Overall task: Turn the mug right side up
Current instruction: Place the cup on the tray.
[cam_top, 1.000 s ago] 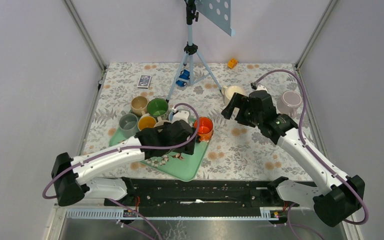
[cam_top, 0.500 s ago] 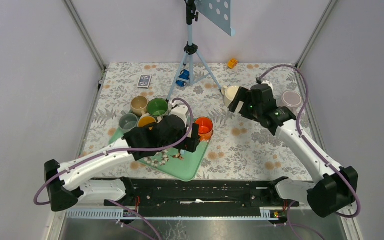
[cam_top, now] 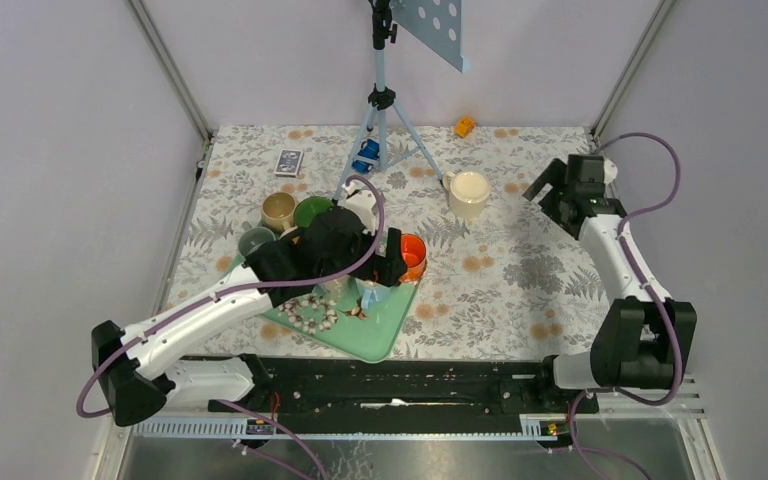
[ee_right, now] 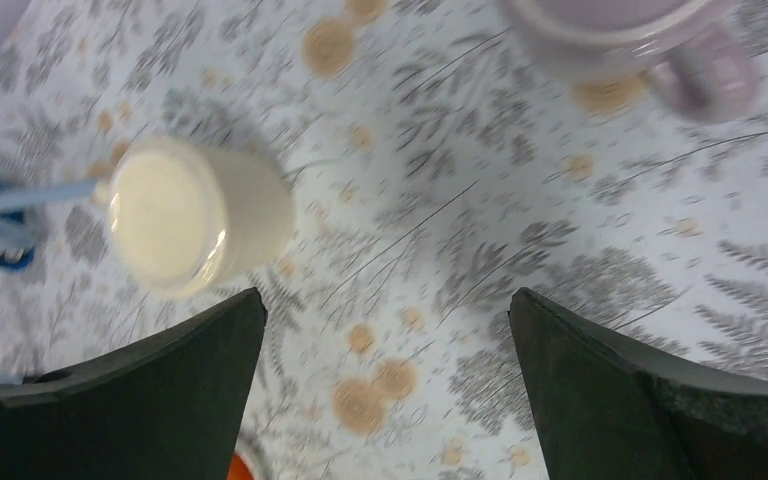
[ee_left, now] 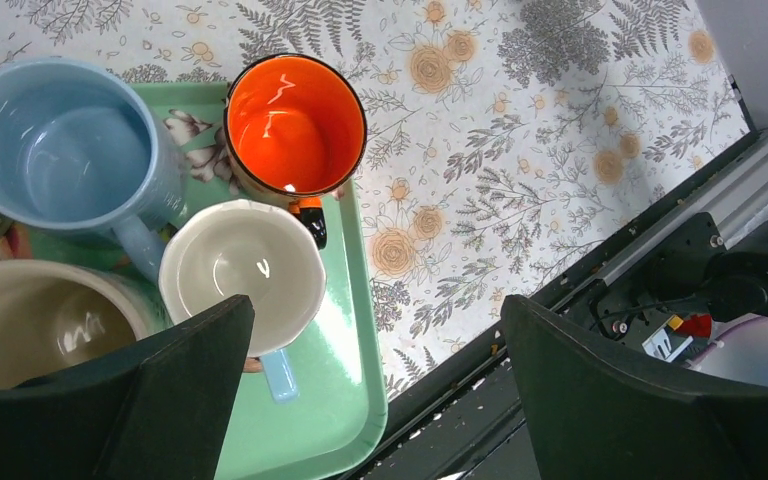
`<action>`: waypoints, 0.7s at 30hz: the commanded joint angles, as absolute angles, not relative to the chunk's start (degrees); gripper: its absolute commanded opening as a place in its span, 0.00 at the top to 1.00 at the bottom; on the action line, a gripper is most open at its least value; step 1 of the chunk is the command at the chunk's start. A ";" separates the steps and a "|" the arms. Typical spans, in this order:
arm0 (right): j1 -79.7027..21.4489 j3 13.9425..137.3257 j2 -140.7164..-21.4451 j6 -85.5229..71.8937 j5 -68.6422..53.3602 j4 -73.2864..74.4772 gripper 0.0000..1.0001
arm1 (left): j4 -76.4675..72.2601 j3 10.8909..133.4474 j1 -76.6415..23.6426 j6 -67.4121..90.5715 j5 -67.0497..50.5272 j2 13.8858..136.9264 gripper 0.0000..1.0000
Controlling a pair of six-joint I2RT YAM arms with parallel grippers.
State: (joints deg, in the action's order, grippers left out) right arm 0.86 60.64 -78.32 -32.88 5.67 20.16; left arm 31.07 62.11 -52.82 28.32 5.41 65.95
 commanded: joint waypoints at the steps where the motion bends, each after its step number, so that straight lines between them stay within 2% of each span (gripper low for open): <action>1: 6.46 63.96 -80.80 -31.48 9.23 16.35 0.00 | 26.02 61.47 -51.21 25.62 1.41 66.18 0.01; 14: 18.40 63.12 -86.42 -36.02 10.62 7.50 0.00 | 21.68 55.24 -46.60 24.77 -3.62 62.64 0.01; 21: 20.38 62.92 -90.61 -38.77 10.34 4.03 0.00 | 20.89 54.67 -44.97 24.96 -6.15 62.53 0.01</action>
State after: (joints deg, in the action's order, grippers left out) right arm 20.01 61.76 -88.44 -36.56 9.43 7.79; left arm 25.10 54.85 -45.80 25.85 -3.57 63.94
